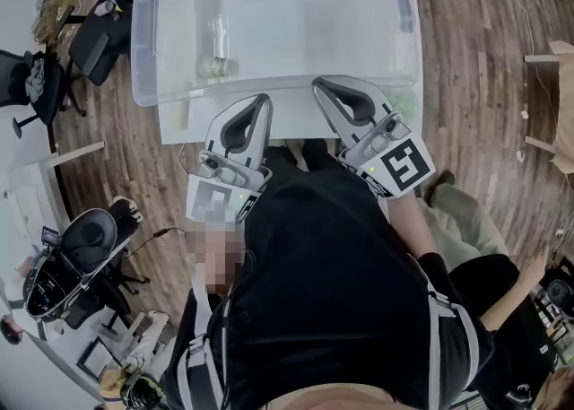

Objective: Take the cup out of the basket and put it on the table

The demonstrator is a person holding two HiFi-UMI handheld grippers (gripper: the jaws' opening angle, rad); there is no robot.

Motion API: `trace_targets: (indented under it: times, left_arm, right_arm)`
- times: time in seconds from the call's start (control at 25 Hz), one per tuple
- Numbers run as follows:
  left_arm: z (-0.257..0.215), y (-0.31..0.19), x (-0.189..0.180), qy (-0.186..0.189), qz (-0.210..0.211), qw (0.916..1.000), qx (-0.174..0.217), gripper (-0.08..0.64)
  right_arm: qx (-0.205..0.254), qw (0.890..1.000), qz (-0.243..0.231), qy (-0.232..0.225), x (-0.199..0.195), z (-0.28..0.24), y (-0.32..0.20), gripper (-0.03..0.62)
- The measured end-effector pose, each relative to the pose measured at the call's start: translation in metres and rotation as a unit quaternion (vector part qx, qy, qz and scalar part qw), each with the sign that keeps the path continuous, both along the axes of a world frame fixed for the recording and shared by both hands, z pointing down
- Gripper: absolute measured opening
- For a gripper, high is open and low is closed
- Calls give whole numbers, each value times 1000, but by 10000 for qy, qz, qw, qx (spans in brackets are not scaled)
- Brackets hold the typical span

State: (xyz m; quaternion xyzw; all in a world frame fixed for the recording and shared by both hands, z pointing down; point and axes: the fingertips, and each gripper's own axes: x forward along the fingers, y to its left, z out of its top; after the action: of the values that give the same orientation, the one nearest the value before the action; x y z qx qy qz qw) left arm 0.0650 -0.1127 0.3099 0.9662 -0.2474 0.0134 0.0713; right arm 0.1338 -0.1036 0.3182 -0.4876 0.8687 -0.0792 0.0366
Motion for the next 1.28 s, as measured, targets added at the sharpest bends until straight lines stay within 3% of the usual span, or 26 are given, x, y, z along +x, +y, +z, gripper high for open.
trace_targets:
  times: [0.24,0.84,1.04,1.28]
  left_arm:
    - [5,-24,-9,2,-91,9999,-47,17]
    - [1,-69,-25,45,468,9989,-61,17]
    - [-7,-83,-33,247,508,9984,5,17]
    - [4,-101,-51,86,321,9994,-72,17]
  right_arm:
    - [-115,9999,-57,39,-9,10,-23,18]
    - [-275,9988,294,270,-37,10,-69,18]
    - [-323,9987,181,349,-46,14,-85,18]
    - [-457,9961,-214,718,-60,25,-114,18]
